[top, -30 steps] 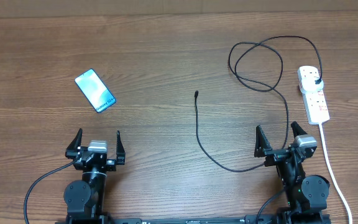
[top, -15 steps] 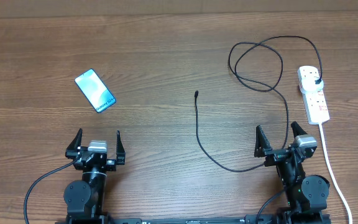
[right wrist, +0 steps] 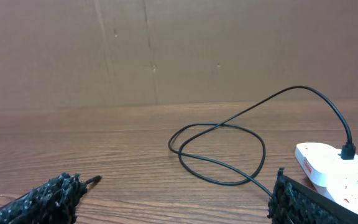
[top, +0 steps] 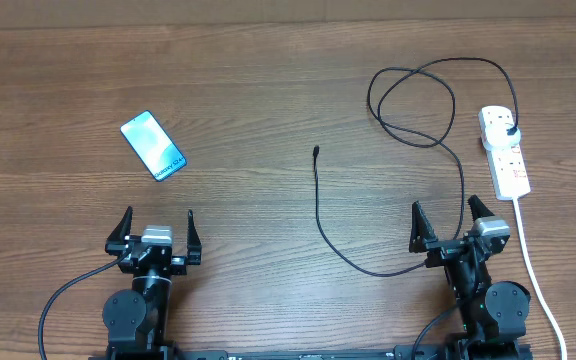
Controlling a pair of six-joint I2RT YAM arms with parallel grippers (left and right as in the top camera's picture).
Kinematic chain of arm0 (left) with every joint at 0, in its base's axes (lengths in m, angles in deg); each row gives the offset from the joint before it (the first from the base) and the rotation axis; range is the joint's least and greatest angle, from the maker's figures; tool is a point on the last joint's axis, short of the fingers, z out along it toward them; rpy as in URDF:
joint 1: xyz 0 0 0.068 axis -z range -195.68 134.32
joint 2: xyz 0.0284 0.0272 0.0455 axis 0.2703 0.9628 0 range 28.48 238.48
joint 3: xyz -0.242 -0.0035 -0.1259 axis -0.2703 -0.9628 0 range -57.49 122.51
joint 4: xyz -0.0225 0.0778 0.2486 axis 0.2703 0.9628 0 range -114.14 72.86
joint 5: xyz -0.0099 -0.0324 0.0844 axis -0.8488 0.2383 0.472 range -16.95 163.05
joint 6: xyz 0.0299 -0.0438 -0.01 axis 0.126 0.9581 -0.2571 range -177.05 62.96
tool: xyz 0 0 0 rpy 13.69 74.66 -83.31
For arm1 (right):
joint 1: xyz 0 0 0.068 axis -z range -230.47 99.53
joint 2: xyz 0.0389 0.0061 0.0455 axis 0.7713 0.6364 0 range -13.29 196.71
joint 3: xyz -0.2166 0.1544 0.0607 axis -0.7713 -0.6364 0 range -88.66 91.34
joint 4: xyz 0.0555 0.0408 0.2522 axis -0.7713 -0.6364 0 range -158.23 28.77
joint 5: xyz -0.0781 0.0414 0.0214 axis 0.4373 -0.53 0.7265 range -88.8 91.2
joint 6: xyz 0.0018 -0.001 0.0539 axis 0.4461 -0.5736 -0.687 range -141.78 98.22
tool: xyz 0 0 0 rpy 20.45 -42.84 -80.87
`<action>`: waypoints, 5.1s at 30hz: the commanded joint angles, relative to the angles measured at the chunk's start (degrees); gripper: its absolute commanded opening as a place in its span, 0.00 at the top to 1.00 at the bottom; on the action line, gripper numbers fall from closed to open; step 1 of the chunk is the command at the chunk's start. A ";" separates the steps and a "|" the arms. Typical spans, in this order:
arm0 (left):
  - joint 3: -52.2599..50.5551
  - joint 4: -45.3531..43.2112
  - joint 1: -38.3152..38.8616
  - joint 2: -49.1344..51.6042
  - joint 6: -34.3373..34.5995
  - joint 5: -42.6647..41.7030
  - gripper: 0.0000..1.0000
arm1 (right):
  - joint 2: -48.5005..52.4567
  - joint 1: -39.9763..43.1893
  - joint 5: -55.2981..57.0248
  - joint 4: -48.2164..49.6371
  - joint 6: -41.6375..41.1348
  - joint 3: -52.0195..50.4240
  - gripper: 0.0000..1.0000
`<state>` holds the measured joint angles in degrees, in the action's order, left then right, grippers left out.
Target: Plug charger to phone and switch on socket
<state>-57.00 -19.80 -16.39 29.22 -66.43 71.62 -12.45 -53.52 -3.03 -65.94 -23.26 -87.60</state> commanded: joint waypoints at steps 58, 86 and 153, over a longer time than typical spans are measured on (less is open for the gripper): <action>4.39 -2.71 0.22 0.72 1.29 -0.04 0.00 | -0.68 -0.26 0.15 0.28 -0.17 -0.61 0.00; 50.05 15.30 0.20 49.44 5.81 -17.97 0.00 | -0.68 -0.26 0.15 0.28 -0.20 -0.61 0.00; 115.12 76.41 -7.37 118.97 35.39 -7.17 0.00 | -0.68 -0.26 0.15 0.28 -0.17 -0.61 0.00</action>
<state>56.77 56.46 -22.38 145.10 -32.51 63.48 -12.45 -53.52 -3.03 -65.92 -23.26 -87.60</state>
